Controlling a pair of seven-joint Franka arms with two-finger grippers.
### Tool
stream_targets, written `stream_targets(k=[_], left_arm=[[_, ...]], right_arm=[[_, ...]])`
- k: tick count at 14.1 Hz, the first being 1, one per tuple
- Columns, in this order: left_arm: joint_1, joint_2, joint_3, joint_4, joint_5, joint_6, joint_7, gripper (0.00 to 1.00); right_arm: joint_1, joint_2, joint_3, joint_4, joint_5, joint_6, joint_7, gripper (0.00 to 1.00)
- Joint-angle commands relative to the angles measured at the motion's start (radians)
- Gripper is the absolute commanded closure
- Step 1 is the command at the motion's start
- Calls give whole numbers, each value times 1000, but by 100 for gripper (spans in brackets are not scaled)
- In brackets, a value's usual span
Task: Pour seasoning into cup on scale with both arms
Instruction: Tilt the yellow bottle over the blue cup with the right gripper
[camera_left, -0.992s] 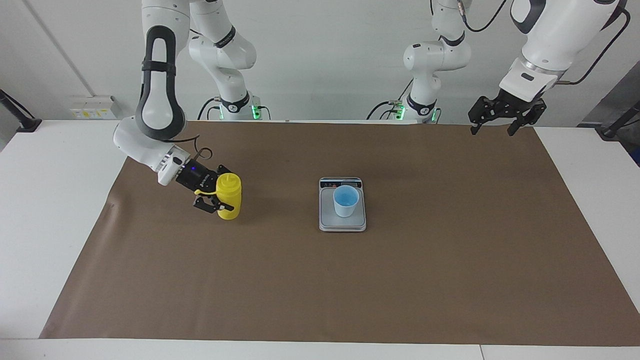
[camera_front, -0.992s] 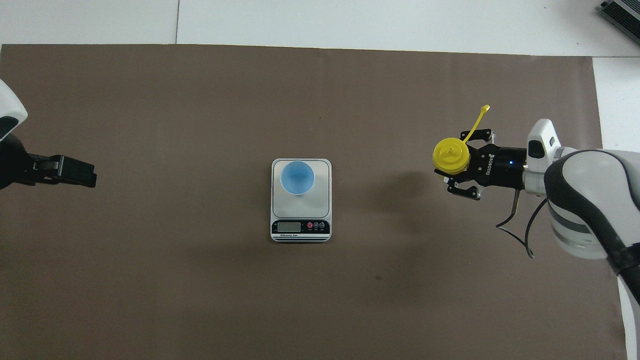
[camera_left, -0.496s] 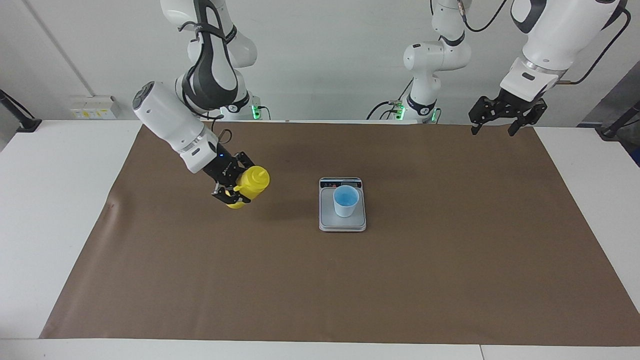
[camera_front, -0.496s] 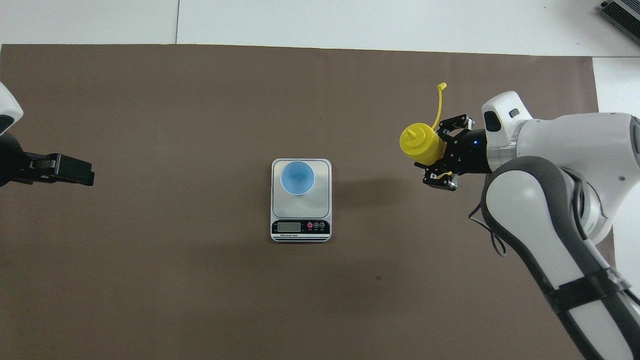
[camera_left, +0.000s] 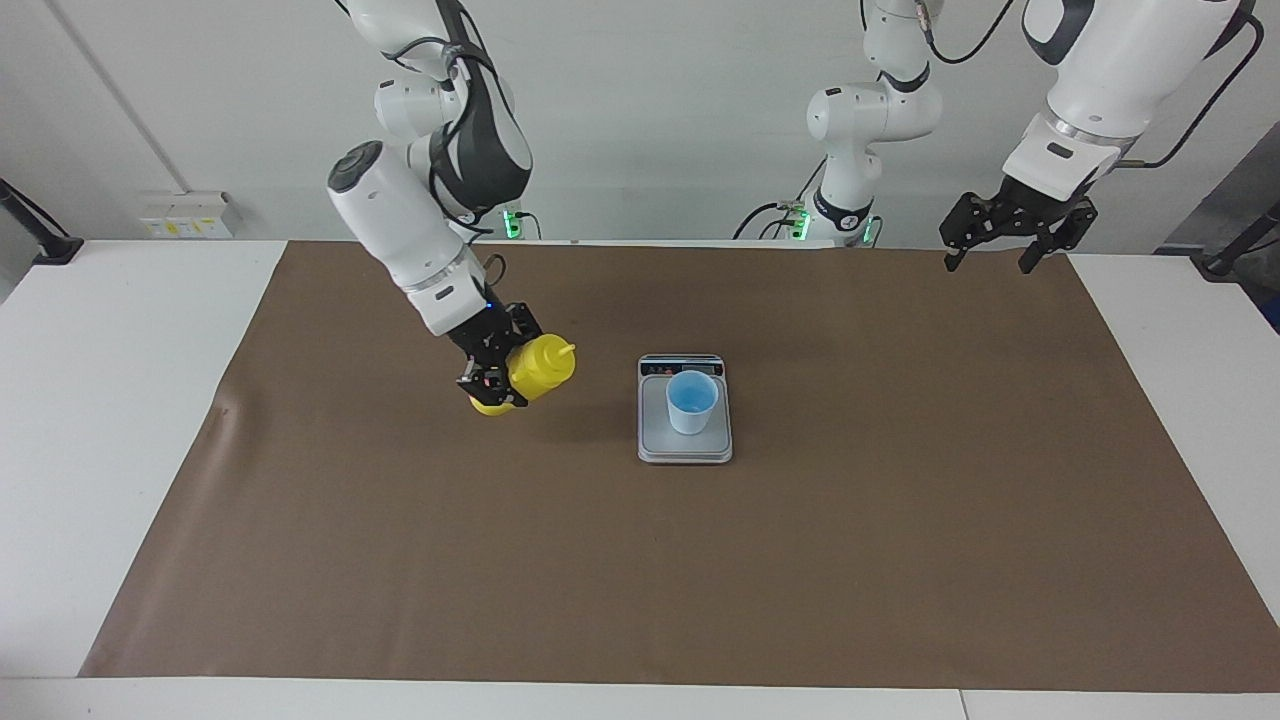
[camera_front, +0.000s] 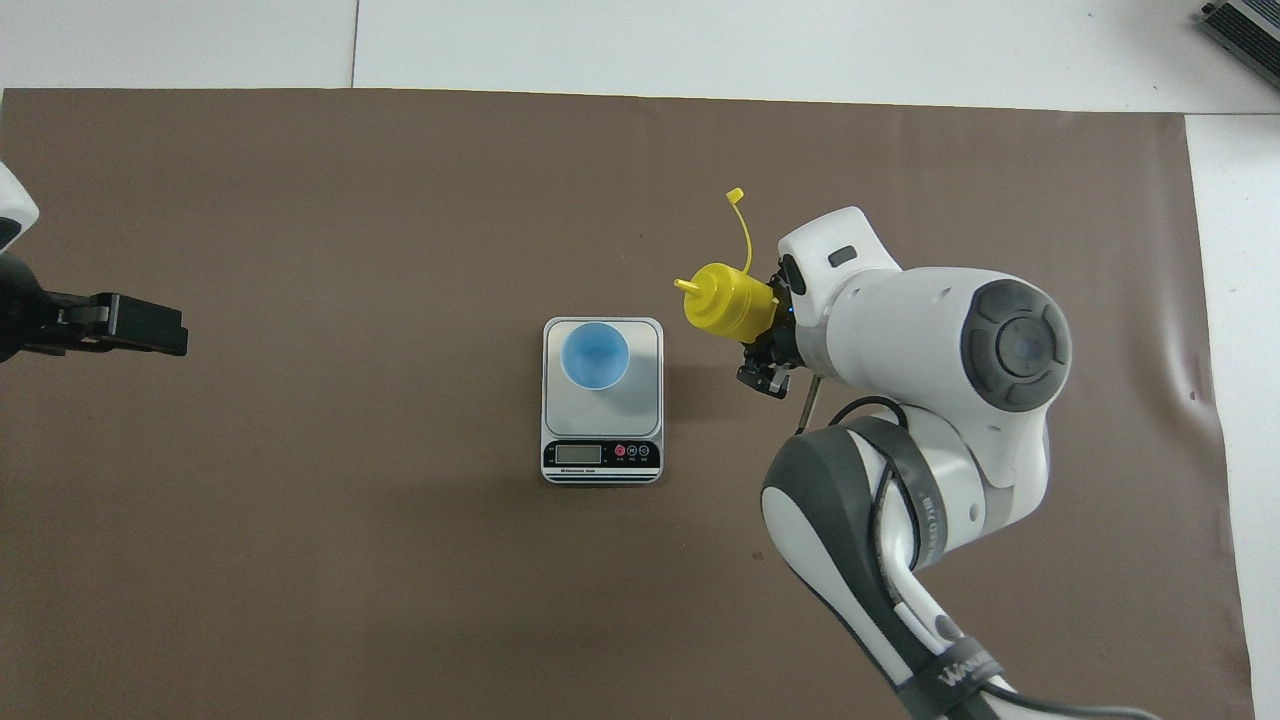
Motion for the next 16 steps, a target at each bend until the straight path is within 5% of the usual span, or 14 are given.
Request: stream_targets(k=[1,6,10,16], left_arm=[[7,-21,-2,-26,3,22,12,0],[7,-21,-3,-26,3,20,14,0],[6,-21,-3,-26,3,14,12,0],[-2,-23,-3,-30,46,14,18,0]], right_arm=[[29,53,0,72,-125,1,70,100],[101,104,0,118,-462,-9,73,100],[119,153,-2,198,-533,-98,149,100],[193,213,0,226,-872,-150,287,100]])
